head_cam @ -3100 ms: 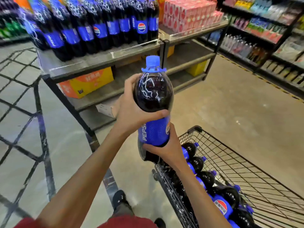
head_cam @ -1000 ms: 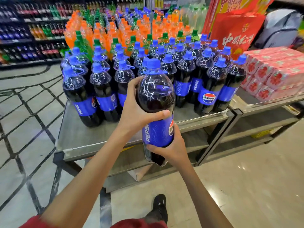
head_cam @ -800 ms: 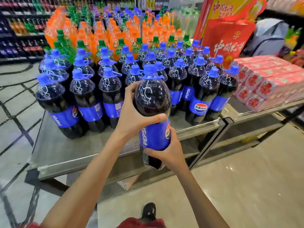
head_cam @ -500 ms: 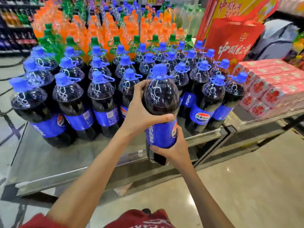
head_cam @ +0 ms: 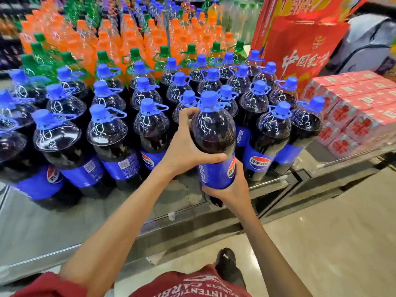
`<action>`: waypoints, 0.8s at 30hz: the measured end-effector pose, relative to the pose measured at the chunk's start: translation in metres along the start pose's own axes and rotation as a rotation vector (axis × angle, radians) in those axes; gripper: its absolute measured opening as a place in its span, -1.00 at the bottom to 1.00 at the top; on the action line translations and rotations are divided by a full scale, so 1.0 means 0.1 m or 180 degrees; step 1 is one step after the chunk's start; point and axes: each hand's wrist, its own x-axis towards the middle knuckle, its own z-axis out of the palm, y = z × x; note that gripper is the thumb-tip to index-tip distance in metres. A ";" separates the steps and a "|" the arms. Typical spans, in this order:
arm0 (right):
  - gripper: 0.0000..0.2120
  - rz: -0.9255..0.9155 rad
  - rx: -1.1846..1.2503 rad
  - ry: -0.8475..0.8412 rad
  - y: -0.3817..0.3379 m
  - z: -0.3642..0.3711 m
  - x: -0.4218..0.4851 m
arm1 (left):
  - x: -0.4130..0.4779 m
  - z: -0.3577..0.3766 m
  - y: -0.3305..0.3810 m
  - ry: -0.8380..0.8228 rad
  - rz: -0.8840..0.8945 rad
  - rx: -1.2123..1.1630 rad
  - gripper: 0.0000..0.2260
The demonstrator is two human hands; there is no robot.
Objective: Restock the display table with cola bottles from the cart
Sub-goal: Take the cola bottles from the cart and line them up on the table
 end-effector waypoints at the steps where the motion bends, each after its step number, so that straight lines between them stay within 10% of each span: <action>1: -0.04 -0.0019 -0.0010 -0.0009 0.04 -0.03 0.05 | 0.04 0.03 -0.02 -0.0001 -0.0012 0.0018 -0.06; 24: 0.07 0.0394 -0.1079 0.0134 0.59 -0.06 0.57 | 0.21 0.43 -0.44 -0.0382 -0.0271 0.0244 0.05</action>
